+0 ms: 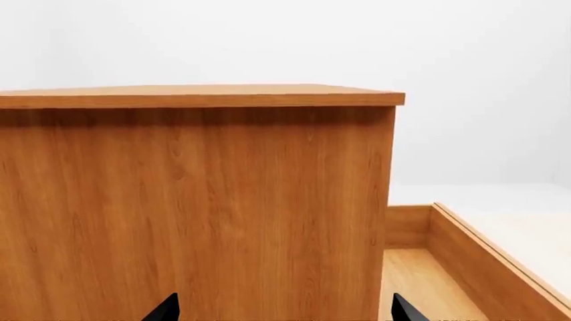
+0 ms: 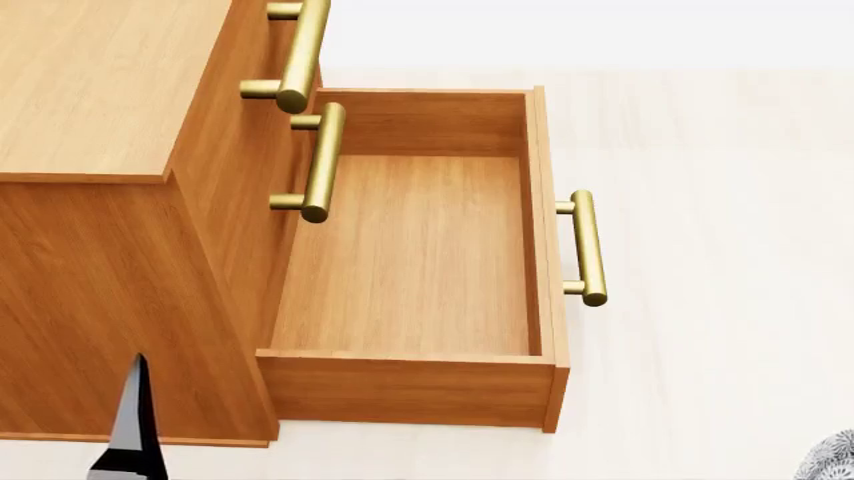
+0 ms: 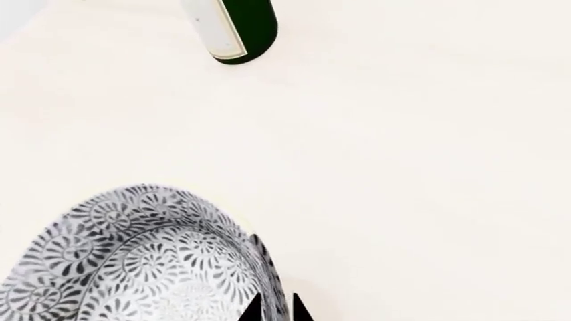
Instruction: Put the bowl in the bottom drawer of the cabinet and close it.
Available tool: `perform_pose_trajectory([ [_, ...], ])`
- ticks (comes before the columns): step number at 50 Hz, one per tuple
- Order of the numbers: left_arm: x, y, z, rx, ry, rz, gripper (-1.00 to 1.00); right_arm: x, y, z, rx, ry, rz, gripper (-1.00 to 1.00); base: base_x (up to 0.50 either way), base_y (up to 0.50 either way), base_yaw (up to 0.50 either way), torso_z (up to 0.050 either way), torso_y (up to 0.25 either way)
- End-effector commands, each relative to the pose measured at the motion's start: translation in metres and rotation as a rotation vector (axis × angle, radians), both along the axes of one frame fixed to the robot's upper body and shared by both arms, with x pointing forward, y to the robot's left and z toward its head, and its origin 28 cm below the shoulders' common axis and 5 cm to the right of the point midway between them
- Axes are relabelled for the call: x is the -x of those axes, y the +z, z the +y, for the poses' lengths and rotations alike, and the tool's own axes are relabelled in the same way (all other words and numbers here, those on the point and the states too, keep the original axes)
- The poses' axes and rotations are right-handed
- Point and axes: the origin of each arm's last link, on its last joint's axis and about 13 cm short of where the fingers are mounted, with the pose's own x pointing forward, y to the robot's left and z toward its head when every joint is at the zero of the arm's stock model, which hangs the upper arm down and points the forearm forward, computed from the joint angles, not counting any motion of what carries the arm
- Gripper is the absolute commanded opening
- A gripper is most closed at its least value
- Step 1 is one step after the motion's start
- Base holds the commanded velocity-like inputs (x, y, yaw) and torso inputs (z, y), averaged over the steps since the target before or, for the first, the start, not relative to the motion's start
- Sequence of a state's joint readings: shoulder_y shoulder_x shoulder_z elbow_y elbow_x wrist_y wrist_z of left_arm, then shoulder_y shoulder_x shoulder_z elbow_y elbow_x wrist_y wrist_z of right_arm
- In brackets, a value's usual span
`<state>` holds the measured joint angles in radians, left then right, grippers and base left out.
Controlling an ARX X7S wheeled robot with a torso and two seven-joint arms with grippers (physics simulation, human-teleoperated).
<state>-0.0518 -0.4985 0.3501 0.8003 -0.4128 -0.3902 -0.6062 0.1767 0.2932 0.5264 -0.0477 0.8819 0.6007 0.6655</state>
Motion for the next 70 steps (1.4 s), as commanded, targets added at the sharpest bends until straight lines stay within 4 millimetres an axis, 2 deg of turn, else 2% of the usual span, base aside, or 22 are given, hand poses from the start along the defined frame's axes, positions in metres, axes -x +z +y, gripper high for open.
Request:
perform_pose_trajectory([
  [1,0.001,0.005,-0.002,0.036,-0.029,-0.036,1.0,0.002,-0.008,0.001,-0.034,0.003,-0.008,-1.0,0.0,0.0,0.0,0.0,0.0],
  [6,0.001,0.005,-0.002,0.035,-0.031,-0.036,1.0,0.002,0.005,0.002,-0.022,0.011,-0.039,-1.0,0.0,0.0,0.0,0.0,0.0],
  [18,0.002,0.006,-0.002,0.034,-0.032,-0.036,1.0,0.003,0.058,0.012,0.022,0.065,-0.161,-1.0,0.0,0.0,0.0,0.0,0.0],
  [35,0.001,0.006,-0.003,0.036,-0.034,-0.037,1.0,0.002,0.099,0.019,0.061,0.11,-0.25,-1.0,0.0,0.0,0.0,0.0,0.0],
  [44,0.001,0.005,-0.003,0.037,-0.033,-0.035,1.0,-0.004,0.134,0.023,0.108,0.147,-0.251,-1.0,0.0,0.0,0.0,0.0,0.0],
  [50,0.002,0.006,-0.003,0.038,-0.033,-0.035,1.0,-0.012,0.157,0.025,0.141,0.178,-0.248,-1.0,0.0,0.0,0.0,0.0,0.0],
  [58,0.002,0.006,-0.003,0.036,-0.032,-0.034,1.0,-0.033,0.18,0.022,0.14,0.189,-0.231,-1.0,0.0,0.0,0.0,0.0,0.0],
  [61,0.001,0.005,-0.003,0.035,-0.032,-0.031,1.0,-0.04,0.194,0.022,0.144,0.202,-0.229,-1.0,0.0,0.0,0.0,0.0,0.0],
  [70,0.001,0.005,-0.002,0.035,-0.031,-0.03,1.0,-0.059,0.214,0.031,0.112,0.305,-0.19,-1.0,0.0,0.0,0.0,0.0,0.0],
])
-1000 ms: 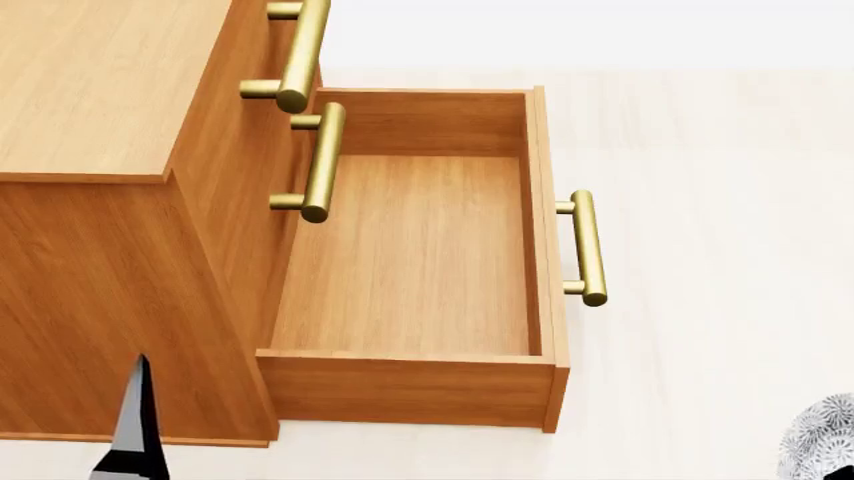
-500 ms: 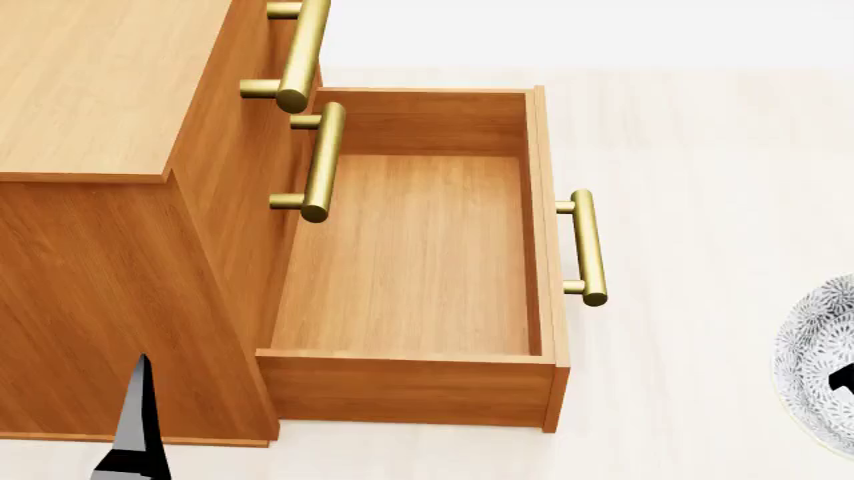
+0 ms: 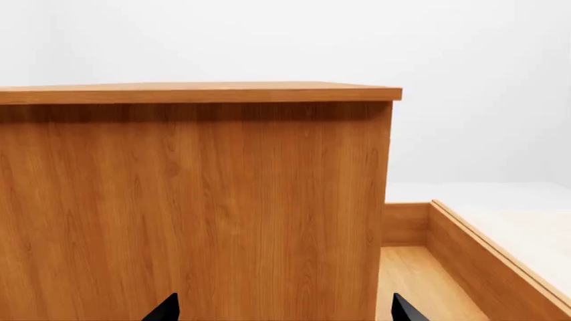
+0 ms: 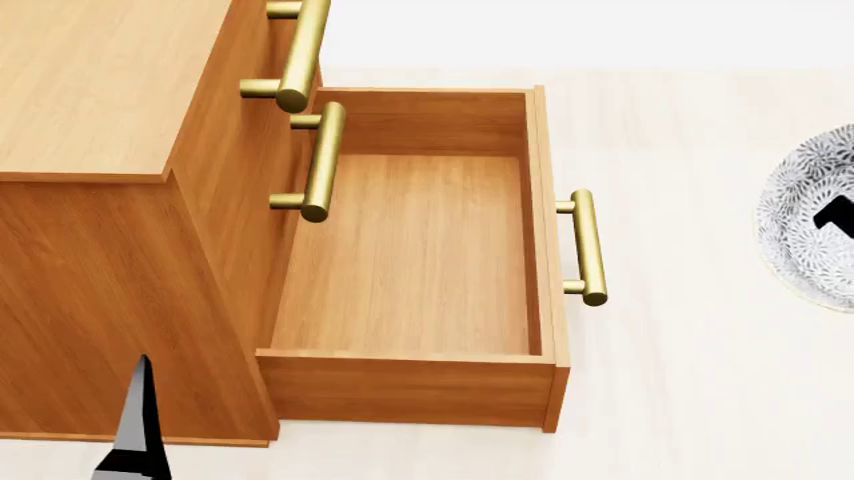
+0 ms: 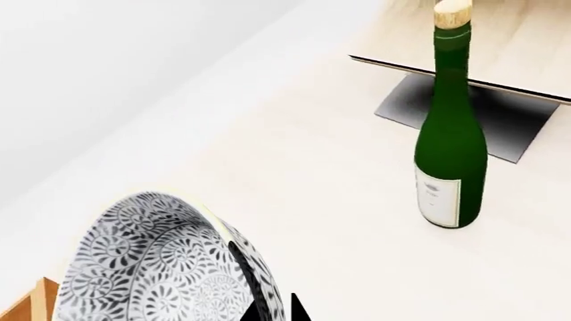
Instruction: Put the bowl in the bottom drawer of the cabinet and close it.
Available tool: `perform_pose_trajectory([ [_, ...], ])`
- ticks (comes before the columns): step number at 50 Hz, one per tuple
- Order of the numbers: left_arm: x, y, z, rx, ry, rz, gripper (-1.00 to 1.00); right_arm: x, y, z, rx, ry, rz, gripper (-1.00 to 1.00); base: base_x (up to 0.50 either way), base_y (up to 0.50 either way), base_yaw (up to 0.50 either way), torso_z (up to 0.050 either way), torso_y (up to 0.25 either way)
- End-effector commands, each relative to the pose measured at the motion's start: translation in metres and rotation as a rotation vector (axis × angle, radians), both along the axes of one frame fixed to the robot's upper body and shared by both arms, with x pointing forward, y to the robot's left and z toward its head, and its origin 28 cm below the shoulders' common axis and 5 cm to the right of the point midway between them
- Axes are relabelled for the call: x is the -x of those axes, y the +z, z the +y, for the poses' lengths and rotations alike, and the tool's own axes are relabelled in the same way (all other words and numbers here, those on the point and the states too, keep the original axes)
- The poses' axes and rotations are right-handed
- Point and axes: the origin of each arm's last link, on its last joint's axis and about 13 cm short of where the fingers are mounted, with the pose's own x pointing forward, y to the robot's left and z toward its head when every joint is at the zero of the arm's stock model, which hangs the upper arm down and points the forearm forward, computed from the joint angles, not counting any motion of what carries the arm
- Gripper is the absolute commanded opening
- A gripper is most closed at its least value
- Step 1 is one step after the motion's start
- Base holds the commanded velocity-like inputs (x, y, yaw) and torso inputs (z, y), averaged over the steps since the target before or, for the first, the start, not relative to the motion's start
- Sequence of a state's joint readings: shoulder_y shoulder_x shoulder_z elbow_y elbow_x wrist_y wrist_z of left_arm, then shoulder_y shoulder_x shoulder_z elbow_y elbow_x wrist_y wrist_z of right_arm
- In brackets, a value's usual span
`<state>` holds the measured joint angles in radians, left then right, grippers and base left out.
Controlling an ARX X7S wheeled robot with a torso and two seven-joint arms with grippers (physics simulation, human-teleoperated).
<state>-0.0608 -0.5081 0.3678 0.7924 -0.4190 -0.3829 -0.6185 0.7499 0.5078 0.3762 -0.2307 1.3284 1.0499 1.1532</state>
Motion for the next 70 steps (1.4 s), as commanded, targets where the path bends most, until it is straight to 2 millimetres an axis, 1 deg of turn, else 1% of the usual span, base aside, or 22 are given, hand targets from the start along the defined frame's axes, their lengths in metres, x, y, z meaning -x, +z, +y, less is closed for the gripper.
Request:
perform_pose_trajectory([
  [1,0.001,0.005,-0.002,0.036,-0.028,-0.033,1.0,-0.022,0.035,0.005,-0.027,0.108,0.001,-1.0,0.0,0.0,0.0,0.0,0.0],
  [3,0.001,0.005,-0.002,0.035,-0.032,-0.033,1.0,-0.025,0.039,0.008,-0.028,0.142,0.03,-1.0,0.0,0.0,0.0,0.0,0.0],
  [10,0.001,0.004,-0.002,0.035,-0.032,-0.031,1.0,-0.031,0.055,0.016,-0.015,0.165,0.074,-1.0,0.0,0.0,0.0,0.0,0.0],
  [12,0.001,0.004,-0.002,0.036,-0.031,-0.03,1.0,-0.034,0.06,0.019,-0.022,0.194,0.081,-1.0,0.0,0.0,0.0,0.0,0.0],
  [13,0.0,0.003,-0.002,0.036,-0.031,-0.03,1.0,-0.035,0.062,0.019,-0.025,0.192,0.096,-1.0,0.0,0.0,0.0,0.0,0.0],
  [14,0.0,0.003,-0.002,0.037,-0.032,-0.029,1.0,-0.038,0.062,0.019,-0.027,0.191,0.151,-1.0,0.0,0.0,0.0,0.0,0.0],
  [15,0.0,0.003,-0.003,0.035,-0.033,-0.03,1.0,-0.039,0.063,0.02,-0.031,0.2,0.158,-1.0,0.0,0.0,0.0,0.0,0.0],
  [17,0.0,0.004,-0.002,0.036,-0.031,-0.03,1.0,-0.042,0.067,0.022,0.01,0.2,0.189,-1.0,0.0,0.0,0.0,0.0,0.0],
  [20,0.0,0.004,-0.002,0.037,-0.029,-0.031,1.0,-0.045,0.072,0.025,0.021,0.199,0.202,-1.0,0.0,0.0,0.0,0.0,0.0],
  [22,0.0,0.004,-0.003,0.036,-0.031,-0.03,1.0,-0.05,0.077,0.028,0.012,0.221,0.251,-1.0,0.0,0.0,0.0,0.0,0.0],
  [24,0.0,0.003,-0.003,0.036,-0.033,-0.029,1.0,-0.054,0.08,0.029,-0.032,0.217,0.244,-1.0,0.0,0.0,0.0,0.0,0.0],
  [30,0.0,0.003,-0.002,0.039,-0.03,-0.029,1.0,-0.067,0.085,0.037,0.06,0.206,0.348,-1.0,0.0,0.0,0.0,0.0,0.0],
  [34,-0.001,0.002,-0.002,0.038,-0.031,-0.027,1.0,-0.074,0.088,0.043,0.096,0.216,0.368,-1.0,0.0,0.0,0.0,0.0,0.0],
  [35,-0.001,0.002,-0.002,0.038,-0.031,-0.027,1.0,-0.075,0.089,0.046,0.114,0.237,0.407,-1.0,0.0,0.0,0.0,0.0,0.0],
  [41,-0.001,0.002,-0.002,0.038,-0.029,-0.027,1.0,-0.084,0.094,0.052,0.142,0.258,0.428,-1.0,0.0,0.0,0.0,0.0,0.0],
  [44,-0.001,0.002,-0.002,0.039,-0.028,-0.027,1.0,-0.09,0.101,0.058,0.198,0.267,0.458,-1.0,0.0,0.0,0.0,0.0,0.0],
  [50,-0.001,0.001,-0.002,0.039,-0.03,-0.025,1.0,-0.1,0.11,0.068,0.243,0.267,0.476,-1.0,0.0,0.0,0.0,0.0,0.0],
  [58,-0.002,0.001,-0.003,0.041,-0.033,-0.021,1.0,-0.111,0.107,0.08,0.317,0.289,0.512,-1.0,0.0,0.0,0.0,0.0,0.0],
  [70,-0.002,0.001,-0.002,0.045,-0.029,-0.023,1.0,-0.122,0.103,0.098,0.379,0.327,0.541,-1.0,0.0,0.0,0.0,0.0,0.002],
])
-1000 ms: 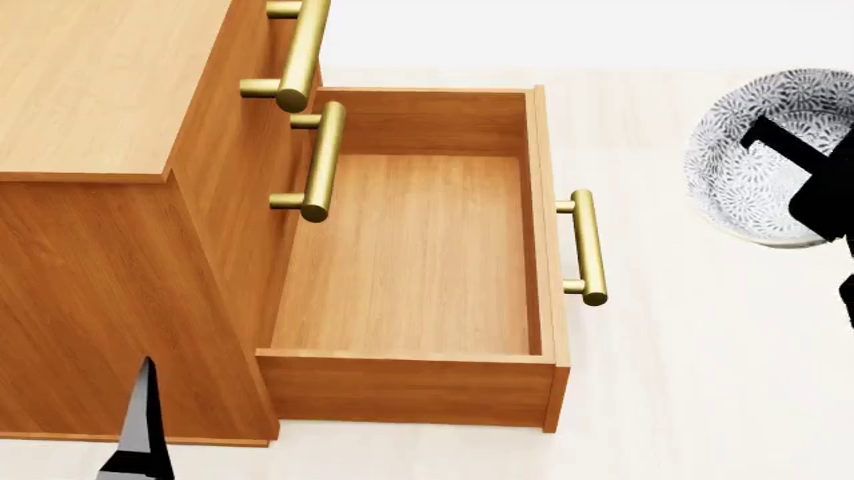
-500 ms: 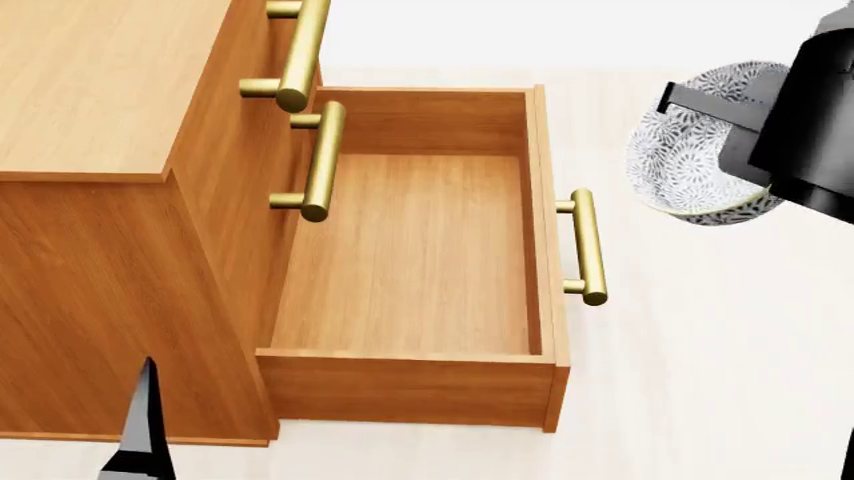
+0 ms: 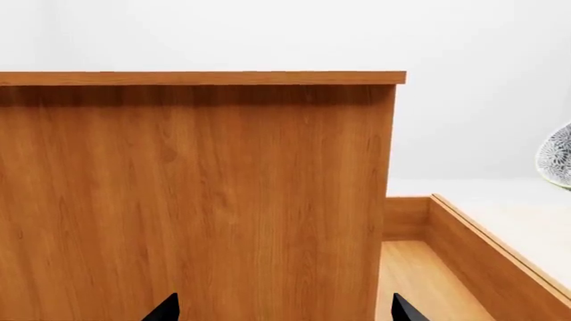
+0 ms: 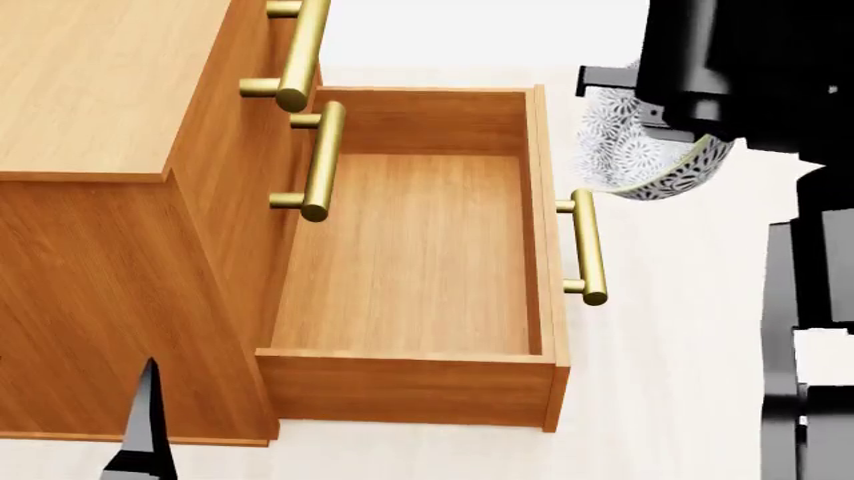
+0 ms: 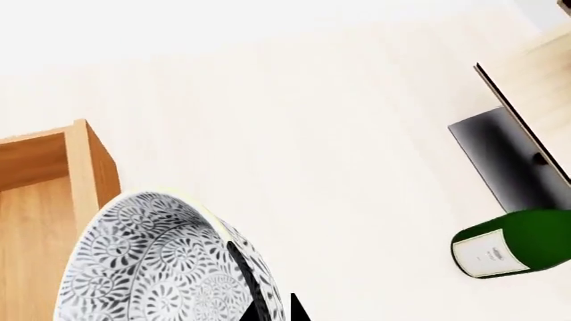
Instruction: Put the bowl in the bottom drawer of the cabinet and close it.
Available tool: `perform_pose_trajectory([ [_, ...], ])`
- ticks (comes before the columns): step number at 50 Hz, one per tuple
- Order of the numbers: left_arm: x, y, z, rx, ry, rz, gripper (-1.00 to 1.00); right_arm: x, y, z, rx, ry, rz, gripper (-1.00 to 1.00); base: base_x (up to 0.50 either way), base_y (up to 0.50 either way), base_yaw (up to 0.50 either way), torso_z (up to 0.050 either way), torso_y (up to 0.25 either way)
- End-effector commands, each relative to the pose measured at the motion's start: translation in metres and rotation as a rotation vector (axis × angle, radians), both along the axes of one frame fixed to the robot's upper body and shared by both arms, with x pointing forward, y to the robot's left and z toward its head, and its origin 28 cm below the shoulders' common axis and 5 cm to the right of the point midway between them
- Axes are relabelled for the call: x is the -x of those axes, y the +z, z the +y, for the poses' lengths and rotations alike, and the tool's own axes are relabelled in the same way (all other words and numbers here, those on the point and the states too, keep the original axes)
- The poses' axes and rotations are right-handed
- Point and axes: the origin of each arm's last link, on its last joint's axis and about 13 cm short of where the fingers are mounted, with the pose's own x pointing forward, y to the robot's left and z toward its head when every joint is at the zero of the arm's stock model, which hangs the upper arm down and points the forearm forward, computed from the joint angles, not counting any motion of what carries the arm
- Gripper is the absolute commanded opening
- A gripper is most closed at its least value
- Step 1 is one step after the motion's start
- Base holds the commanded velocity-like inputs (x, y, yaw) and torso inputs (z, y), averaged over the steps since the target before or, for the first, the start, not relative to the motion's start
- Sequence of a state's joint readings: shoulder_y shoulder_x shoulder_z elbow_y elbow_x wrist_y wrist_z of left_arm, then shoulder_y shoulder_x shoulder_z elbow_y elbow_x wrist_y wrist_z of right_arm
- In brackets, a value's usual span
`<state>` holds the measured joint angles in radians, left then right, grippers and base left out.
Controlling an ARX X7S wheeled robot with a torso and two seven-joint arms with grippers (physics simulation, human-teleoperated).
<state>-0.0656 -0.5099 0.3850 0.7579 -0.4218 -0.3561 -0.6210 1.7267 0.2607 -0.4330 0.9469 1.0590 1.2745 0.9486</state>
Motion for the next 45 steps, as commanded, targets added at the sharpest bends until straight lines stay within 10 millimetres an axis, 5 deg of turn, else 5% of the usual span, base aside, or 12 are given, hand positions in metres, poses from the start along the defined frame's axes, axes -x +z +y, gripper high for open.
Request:
perform_pose_trajectory([
  [1,0.001,0.005,-0.002,0.041,-0.028,-0.034,1.0,-0.012,0.003,0.02,0.04,0.069,0.003,-1.0,0.0,0.0,0.0,0.0,0.0],
  [45,0.0,0.004,0.001,0.051,-0.019,-0.03,1.0,-0.023,-0.027,0.058,0.044,0.207,0.025,-1.0,0.0,0.0,0.0,0.0,0.0],
])
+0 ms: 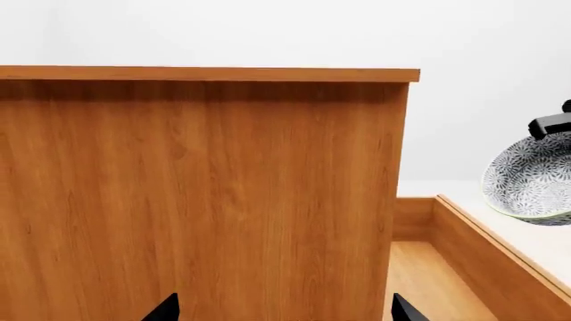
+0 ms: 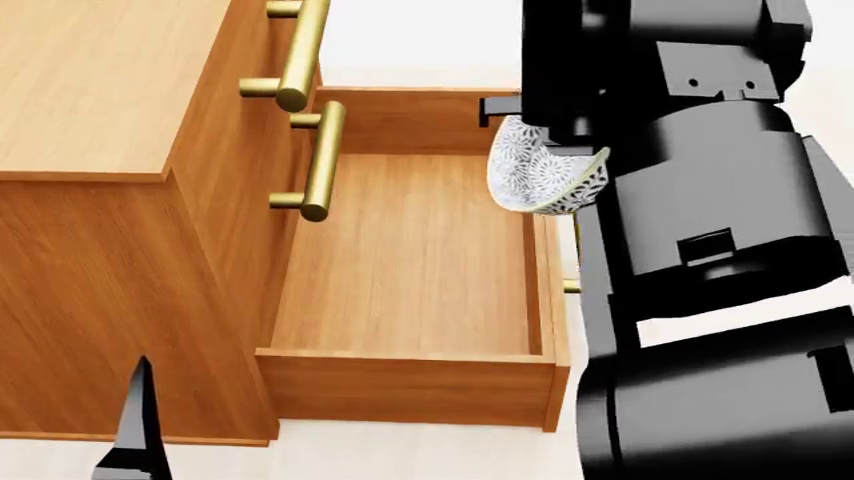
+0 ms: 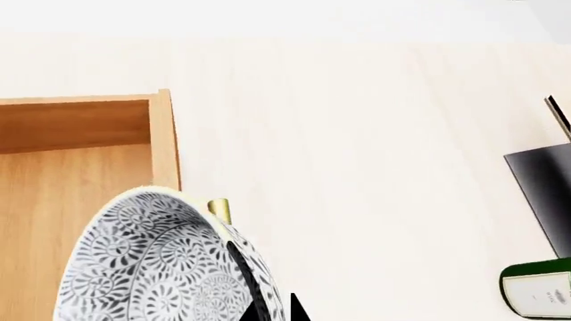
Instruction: Put the bowl in the bottom drawer of the cabinet and close it.
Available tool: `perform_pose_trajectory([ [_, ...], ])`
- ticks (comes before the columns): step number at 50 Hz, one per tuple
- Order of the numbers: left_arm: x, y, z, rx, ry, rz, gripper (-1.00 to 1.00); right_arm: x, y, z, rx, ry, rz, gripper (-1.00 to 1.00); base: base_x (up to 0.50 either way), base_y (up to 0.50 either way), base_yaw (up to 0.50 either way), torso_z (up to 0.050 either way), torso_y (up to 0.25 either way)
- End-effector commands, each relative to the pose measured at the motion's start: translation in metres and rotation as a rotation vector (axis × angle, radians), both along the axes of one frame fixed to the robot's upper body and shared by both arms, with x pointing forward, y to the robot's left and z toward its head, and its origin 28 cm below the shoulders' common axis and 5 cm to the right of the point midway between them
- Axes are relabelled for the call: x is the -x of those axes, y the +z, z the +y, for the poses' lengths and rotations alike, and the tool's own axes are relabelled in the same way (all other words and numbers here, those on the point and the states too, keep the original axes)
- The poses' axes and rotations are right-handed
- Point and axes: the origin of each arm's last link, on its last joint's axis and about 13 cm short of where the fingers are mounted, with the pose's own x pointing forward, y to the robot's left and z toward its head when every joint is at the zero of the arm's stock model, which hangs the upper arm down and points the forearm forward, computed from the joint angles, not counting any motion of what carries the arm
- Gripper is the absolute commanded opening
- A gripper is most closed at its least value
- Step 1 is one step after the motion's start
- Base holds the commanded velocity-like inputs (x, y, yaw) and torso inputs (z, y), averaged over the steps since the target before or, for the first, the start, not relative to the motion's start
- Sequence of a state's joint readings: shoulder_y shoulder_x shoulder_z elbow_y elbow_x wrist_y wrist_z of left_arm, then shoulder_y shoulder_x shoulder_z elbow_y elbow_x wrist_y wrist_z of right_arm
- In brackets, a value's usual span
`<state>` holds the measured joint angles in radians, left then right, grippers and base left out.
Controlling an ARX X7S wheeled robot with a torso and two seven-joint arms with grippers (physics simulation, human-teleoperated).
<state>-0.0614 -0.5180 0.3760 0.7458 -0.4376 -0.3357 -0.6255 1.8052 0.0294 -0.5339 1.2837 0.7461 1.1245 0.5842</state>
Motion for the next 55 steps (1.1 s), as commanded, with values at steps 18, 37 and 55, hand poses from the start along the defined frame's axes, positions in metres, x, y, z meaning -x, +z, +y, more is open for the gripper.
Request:
perform_pose_trajectory([
  [18,0.001,0.006,0.0,0.041,-0.022,-0.032,1.0,-0.005,-0.021,0.021,-0.038,0.127,-0.014,-1.0,0.0,0.0,0.0,0.0,0.001],
  [37,0.001,0.005,0.0,0.041,-0.021,-0.032,1.0,-0.009,-0.032,0.026,-0.114,0.213,-0.048,-1.0,0.0,0.0,0.0,0.0,0.0],
  [55,0.0,0.006,0.001,0.044,-0.017,-0.034,1.0,-0.012,-0.045,0.026,-0.176,0.243,-0.043,-1.0,0.0,0.0,0.0,0.001,0.001],
])
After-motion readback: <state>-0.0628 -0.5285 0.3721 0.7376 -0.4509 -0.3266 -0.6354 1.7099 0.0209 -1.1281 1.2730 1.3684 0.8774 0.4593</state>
